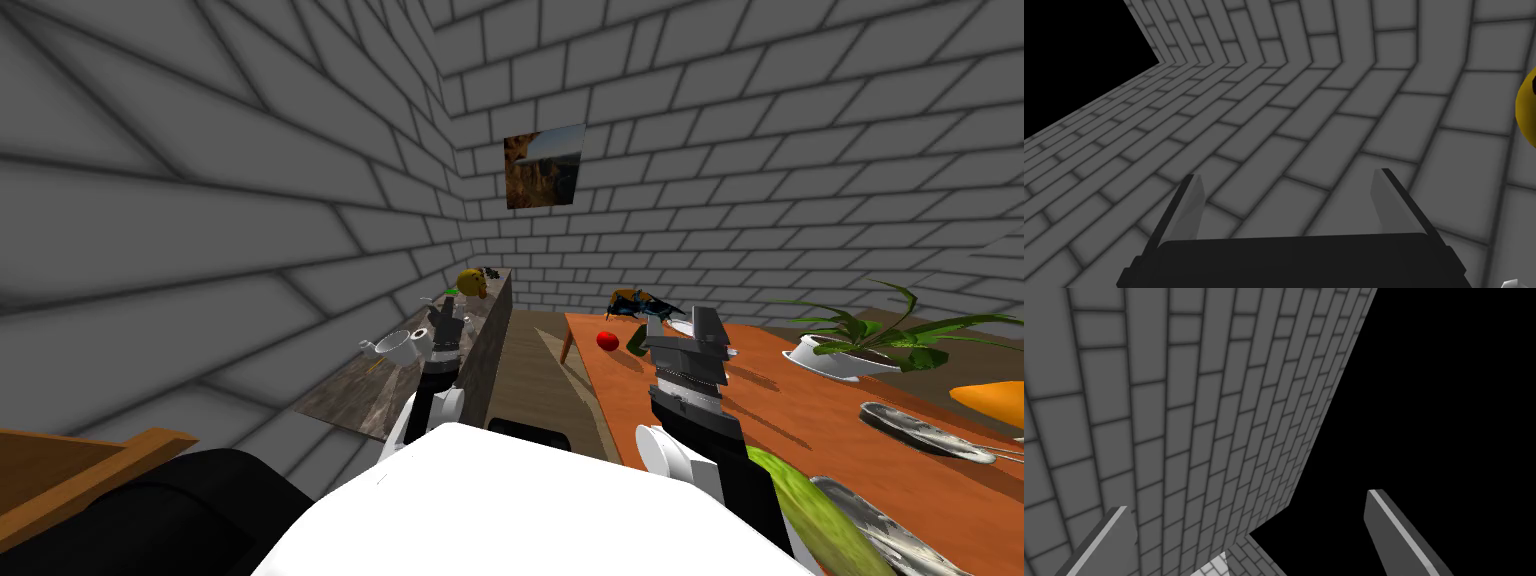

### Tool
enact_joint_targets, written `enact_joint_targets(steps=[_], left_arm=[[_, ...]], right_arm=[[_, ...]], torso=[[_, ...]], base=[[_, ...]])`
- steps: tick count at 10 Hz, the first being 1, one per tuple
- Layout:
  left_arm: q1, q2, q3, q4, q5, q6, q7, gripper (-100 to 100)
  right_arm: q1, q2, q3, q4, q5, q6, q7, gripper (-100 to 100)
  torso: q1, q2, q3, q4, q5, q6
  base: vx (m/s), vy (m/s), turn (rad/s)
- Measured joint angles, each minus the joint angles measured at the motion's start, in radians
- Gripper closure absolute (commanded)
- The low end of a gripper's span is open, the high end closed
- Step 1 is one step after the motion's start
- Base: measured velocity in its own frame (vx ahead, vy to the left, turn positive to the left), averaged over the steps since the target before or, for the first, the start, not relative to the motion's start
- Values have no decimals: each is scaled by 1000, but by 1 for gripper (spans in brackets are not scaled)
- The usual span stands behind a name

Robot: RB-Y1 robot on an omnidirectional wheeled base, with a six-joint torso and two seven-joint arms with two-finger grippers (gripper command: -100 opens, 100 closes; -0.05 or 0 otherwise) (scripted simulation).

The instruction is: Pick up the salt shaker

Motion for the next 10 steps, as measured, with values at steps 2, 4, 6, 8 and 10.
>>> enact_joint_targets(steps=[2, 4, 6, 8, 10], left_arm=[[2, 50, 2, -7, 0, 14, 6, -100], [8, 108, 3, -18, 1, 38, 18, -100], [15, 165, 3, -29, 1, 74, 32, -100], [20, 223, 4, -43, 2, 125, 49, -100], [37, 284, 2, -56, 3, 176, 67, -100]], right_arm=[[0, 0, 0, 0, 0, 0, 0, 0], [0, 0, 0, 0, 0, 0, 0, 0], [0, 0, 0, 0, 0, 0, 0, 0], [0, 0, 0, 0, 0, 0, 0, 0], [0, 0, 0, 0, 0, 0, 0, 0]], torso=[[-3, 1, 1, 0, -1, 0], [-7, 2, 1, 0, -2, 0], [-9, 3, 2, 1, -2, 0], [-9, 3, 2, 1, -2, 0], [-3, 3, 2, 1, -1, 0]], base=[[-24, -73, 76], [-34, -123, 100], [-49, -144, 141], [-40, -129, 154], [-58, -23, 191]])
